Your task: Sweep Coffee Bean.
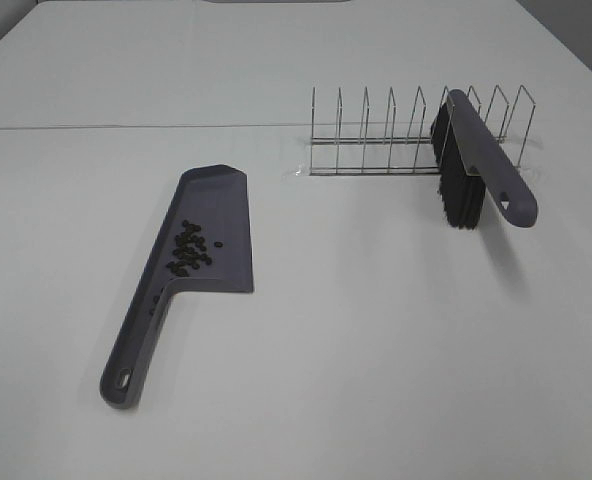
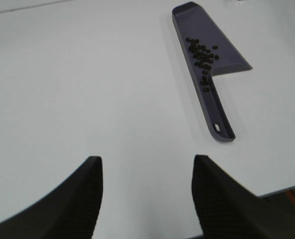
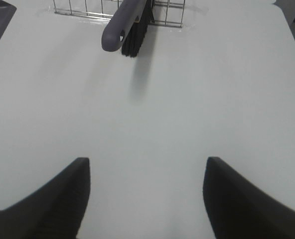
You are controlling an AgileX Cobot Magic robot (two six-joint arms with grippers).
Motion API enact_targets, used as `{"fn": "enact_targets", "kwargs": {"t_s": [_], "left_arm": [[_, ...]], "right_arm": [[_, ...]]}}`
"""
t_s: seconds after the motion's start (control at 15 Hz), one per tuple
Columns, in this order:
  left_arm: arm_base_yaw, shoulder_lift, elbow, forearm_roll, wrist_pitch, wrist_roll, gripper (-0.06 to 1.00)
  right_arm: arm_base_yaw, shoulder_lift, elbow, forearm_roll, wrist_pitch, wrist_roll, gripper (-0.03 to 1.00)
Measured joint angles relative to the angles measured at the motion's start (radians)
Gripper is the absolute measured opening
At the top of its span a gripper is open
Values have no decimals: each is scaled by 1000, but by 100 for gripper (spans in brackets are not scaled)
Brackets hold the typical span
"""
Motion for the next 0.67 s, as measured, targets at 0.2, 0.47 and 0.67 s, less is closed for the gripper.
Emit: {"fn": "enact_targets", "kwargs": {"t_s": [0.2,0.47,0.67], "left_arm": [[-28,-86,0,0,0,0,53],[-36,-86,0,0,0,0,53],[-37,-86,0,0,0,0,53]], "right_arm": [[0,-47,0,0,0,0,63],[0,-49,0,0,0,0,63],[0,-49,0,0,0,0,63]]}}
